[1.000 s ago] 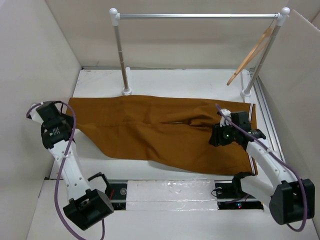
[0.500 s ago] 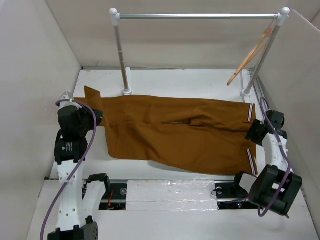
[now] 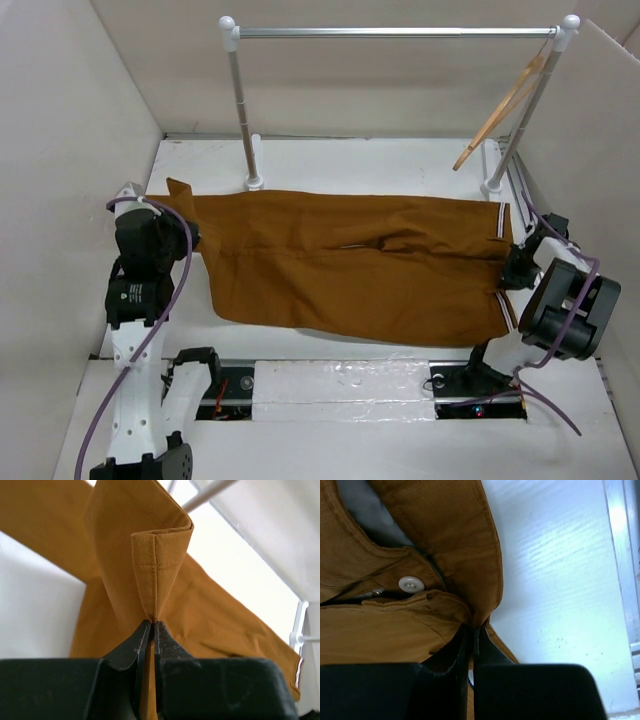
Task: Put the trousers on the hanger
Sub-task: Fold the trousers at the center of the board.
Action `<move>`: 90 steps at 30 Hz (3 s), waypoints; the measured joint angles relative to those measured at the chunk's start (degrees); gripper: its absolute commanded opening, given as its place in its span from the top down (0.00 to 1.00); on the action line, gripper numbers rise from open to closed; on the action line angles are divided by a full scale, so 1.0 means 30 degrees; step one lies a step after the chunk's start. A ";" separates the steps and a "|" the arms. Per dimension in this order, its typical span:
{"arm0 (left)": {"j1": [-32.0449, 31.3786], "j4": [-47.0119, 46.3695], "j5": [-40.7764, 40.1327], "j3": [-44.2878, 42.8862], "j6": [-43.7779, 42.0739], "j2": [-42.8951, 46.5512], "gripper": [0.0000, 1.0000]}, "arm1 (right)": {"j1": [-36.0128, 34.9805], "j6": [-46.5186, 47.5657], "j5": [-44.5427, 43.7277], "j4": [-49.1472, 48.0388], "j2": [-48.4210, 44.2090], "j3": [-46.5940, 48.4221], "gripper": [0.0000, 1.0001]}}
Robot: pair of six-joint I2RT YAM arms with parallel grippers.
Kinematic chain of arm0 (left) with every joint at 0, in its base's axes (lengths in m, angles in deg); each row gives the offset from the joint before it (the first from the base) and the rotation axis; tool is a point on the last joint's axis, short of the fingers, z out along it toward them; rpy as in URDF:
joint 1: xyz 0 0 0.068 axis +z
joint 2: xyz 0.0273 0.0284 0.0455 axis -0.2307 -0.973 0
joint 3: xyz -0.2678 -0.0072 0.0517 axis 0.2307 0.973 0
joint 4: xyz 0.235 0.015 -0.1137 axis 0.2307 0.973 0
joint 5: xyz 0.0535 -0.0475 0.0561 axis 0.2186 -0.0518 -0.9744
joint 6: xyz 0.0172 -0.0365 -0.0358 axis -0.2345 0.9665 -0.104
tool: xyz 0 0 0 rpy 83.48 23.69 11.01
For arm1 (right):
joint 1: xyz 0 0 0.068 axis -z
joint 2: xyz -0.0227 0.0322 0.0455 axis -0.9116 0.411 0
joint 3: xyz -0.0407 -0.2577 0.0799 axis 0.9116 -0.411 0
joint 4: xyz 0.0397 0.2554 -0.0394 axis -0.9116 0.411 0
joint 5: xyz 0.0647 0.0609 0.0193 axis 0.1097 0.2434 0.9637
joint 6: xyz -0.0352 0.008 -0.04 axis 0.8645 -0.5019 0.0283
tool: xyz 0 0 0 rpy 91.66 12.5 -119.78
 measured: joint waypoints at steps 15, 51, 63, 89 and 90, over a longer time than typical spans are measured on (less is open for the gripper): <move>0.0000 0.0925 -0.2193 -0.1005 -0.0233 -0.0532 1.00 | 0.1042 0.2426 -0.0393 0.0597 -0.1559 0.3585 0.39; -0.1005 0.0714 -0.4014 -0.1282 -0.0095 -0.0852 1.00 | 0.6331 -0.4313 -0.0328 0.1617 -0.5697 -0.4204 0.74; -0.1005 -0.0503 -0.5078 0.0954 -0.0102 -0.0831 1.00 | 0.3126 -0.5136 -0.2463 0.2943 -0.5734 -0.2783 1.00; -0.0233 0.0379 -1.4870 -0.5625 0.0772 -1.3333 1.00 | -0.2040 -0.2382 0.0809 0.4197 0.4029 1.4141 1.00; -0.0226 0.0495 -1.5271 -0.6127 0.0758 -1.3814 1.00 | -0.2120 -0.2535 0.1086 0.3905 0.4583 1.4491 1.00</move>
